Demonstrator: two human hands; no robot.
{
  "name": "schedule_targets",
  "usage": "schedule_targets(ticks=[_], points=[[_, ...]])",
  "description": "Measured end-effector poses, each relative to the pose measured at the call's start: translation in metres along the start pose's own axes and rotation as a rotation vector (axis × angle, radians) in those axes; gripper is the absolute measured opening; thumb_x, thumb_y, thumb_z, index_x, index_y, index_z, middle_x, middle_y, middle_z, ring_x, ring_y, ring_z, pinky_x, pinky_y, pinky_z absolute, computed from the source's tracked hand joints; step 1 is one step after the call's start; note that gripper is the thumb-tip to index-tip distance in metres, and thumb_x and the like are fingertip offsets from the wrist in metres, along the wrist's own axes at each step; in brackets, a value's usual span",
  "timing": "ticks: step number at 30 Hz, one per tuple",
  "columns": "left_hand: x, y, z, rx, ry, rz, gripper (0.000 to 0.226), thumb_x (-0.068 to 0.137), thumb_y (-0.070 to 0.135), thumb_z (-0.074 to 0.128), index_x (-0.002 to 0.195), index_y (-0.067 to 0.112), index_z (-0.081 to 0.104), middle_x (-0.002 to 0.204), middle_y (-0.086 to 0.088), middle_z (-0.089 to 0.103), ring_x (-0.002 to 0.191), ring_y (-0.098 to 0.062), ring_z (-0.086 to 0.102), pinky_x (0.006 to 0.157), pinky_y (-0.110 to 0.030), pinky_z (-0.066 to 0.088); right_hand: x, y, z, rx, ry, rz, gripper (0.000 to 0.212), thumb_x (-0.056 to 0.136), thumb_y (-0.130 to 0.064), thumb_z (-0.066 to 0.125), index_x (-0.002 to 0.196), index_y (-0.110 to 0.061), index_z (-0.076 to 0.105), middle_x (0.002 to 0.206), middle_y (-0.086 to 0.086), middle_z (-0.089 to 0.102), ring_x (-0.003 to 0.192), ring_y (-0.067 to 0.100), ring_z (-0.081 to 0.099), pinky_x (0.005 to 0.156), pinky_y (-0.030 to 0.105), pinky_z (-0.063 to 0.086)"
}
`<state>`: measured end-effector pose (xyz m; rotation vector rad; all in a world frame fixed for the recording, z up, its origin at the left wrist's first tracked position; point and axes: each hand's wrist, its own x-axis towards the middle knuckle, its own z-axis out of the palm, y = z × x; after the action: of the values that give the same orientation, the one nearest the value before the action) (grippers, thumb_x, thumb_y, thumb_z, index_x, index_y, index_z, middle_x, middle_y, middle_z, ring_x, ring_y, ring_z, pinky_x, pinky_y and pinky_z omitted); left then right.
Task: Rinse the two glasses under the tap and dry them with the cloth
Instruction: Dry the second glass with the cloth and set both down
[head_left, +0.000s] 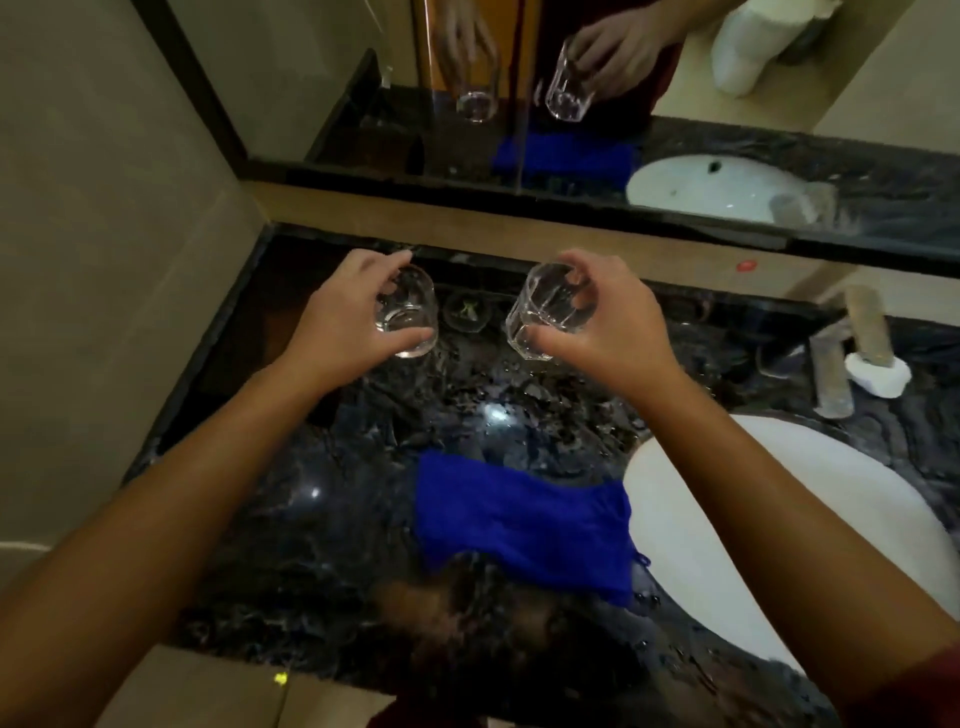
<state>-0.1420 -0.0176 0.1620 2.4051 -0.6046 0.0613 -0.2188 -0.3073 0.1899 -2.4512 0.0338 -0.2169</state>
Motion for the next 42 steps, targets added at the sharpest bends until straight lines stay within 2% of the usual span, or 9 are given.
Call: schedule_targets(ticks=[8, 13, 21, 27, 35, 39, 42], points=[[0.067, -0.072, 0.004, -0.023, -0.030, -0.026, 0.089, 0.073, 0.042, 0.091, 0.150, 0.021, 0.050, 0.138, -0.006, 0.052, 0.119, -0.018, 0.063, 0.101, -0.042, 0.056, 0.087, 0.004, 0.050, -0.030, 0.028, -0.025, 0.085, 0.077, -0.048, 0.083, 0.149, -0.023, 0.049, 0.132, 0.004, 0.058, 0.113, 0.020, 0.061, 0.091, 0.044, 0.056], [0.095, -0.105, 0.027, -0.008, -0.091, -0.060, 0.087, 0.072, 0.044, 0.092, 0.146, 0.027, 0.049, 0.136, 0.003, 0.050, 0.117, -0.011, 0.058, 0.099, -0.043, 0.056, 0.116, 0.021, 0.099, -0.085, -0.050, 0.003, 0.084, 0.077, -0.050, 0.083, 0.150, -0.026, 0.048, 0.132, 0.003, 0.057, 0.114, 0.022, 0.062, 0.091, 0.043, 0.057], [0.119, -0.155, 0.065, -0.031, -0.142, -0.068, 0.085, 0.072, 0.033, 0.095, 0.144, 0.020, 0.051, 0.136, -0.005, 0.050, 0.119, -0.018, 0.059, 0.100, -0.045, 0.056, 0.144, 0.052, 0.175, -0.215, -0.121, 0.105, 0.085, 0.077, -0.053, 0.084, 0.149, -0.030, 0.046, 0.136, 0.007, 0.058, 0.121, 0.030, 0.062, 0.091, 0.043, 0.056], [0.132, -0.162, 0.080, -0.011, -0.245, -0.091, 0.088, 0.072, 0.035, 0.095, 0.145, 0.021, 0.049, 0.140, -0.004, 0.049, 0.121, -0.021, 0.060, 0.103, -0.044, 0.054, 0.153, 0.055, 0.187, -0.237, -0.142, 0.088, 0.083, 0.078, -0.046, 0.085, 0.150, -0.024, 0.049, 0.141, 0.009, 0.057, 0.126, 0.032, 0.059, 0.094, 0.046, 0.057], [0.132, -0.165, 0.089, -0.008, -0.291, -0.105, 0.088, 0.073, 0.035, 0.094, 0.146, 0.023, 0.047, 0.140, -0.004, 0.047, 0.125, -0.025, 0.059, 0.105, -0.047, 0.053, 0.153, 0.063, 0.196, -0.255, -0.202, 0.064, 0.089, 0.078, -0.050, 0.085, 0.153, -0.022, 0.046, 0.134, 0.010, 0.057, 0.121, 0.033, 0.060, 0.087, 0.045, 0.055], [0.130, -0.168, 0.090, 0.033, -0.292, -0.081, 0.086, 0.075, 0.037, 0.092, 0.146, 0.024, 0.045, 0.139, -0.005, 0.047, 0.119, -0.026, 0.060, 0.100, -0.047, 0.055, 0.154, 0.062, 0.200, -0.276, -0.255, 0.065, 0.091, 0.081, -0.050, 0.083, 0.156, -0.025, 0.040, 0.137, 0.009, 0.052, 0.126, 0.033, 0.054, 0.089, 0.048, 0.057], [0.129, -0.165, 0.091, 0.120, -0.300, -0.061, 0.088, 0.077, 0.041, 0.090, 0.147, 0.024, 0.041, 0.141, -0.005, 0.045, 0.122, -0.027, 0.059, 0.098, -0.044, 0.054, 0.154, 0.058, 0.197, -0.286, -0.294, 0.077, 0.092, 0.082, -0.051, 0.082, 0.158, -0.025, 0.036, 0.140, 0.008, 0.049, 0.130, 0.032, 0.050, 0.092, 0.050, 0.057]])
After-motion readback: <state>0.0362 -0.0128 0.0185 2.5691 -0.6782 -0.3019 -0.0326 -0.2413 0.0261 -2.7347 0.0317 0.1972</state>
